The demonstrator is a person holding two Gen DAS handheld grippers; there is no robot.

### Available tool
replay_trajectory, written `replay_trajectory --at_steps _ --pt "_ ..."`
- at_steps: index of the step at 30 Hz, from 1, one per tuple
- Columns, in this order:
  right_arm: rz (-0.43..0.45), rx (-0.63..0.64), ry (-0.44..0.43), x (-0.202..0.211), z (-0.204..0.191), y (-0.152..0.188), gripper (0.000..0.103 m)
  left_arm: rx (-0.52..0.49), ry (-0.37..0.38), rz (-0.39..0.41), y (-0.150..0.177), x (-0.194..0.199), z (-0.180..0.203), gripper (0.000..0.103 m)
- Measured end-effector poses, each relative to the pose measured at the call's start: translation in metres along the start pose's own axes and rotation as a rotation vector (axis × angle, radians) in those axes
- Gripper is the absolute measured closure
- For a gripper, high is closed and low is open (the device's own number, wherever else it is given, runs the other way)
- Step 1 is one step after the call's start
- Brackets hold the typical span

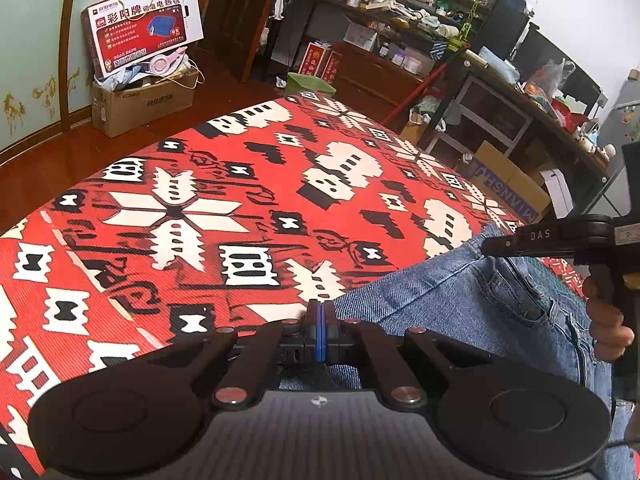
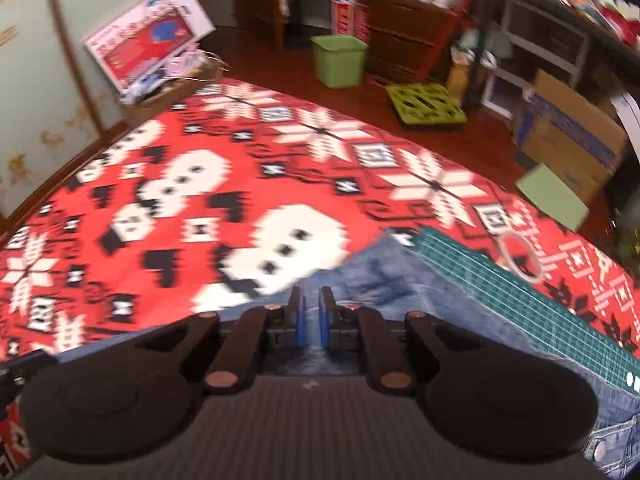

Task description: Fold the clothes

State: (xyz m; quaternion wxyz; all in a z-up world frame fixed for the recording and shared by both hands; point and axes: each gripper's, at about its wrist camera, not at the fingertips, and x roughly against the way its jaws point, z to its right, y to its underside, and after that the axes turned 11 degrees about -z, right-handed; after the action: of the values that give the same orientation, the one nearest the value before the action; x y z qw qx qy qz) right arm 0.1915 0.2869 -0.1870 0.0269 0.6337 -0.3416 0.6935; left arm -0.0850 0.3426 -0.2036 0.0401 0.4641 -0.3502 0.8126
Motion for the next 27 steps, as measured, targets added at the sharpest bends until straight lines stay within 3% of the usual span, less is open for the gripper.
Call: replay_trajectory --at_steps 12,18,21,27 --pt "0.028 -0.021 0.029 -0.022 -0.002 -0.018 0.101 -0.020 -0.014 0.006 0.001 0.000 0.003 0.100" --pt "0.086 -0.120 0.011 -0.001 0.021 -0.019 0.101 -0.002 0.003 -0.003 -0.001 0.000 -0.001 0.100" --pt "0.039 -0.106 0.038 -0.009 0.028 -0.017 0.102 0.000 0.003 -0.003 -0.001 0.000 0.000 0.100" --pt "0.068 -0.145 0.061 -0.022 0.036 -0.024 0.103 -0.006 -0.001 -0.005 -0.002 0.000 0.000 0.100"
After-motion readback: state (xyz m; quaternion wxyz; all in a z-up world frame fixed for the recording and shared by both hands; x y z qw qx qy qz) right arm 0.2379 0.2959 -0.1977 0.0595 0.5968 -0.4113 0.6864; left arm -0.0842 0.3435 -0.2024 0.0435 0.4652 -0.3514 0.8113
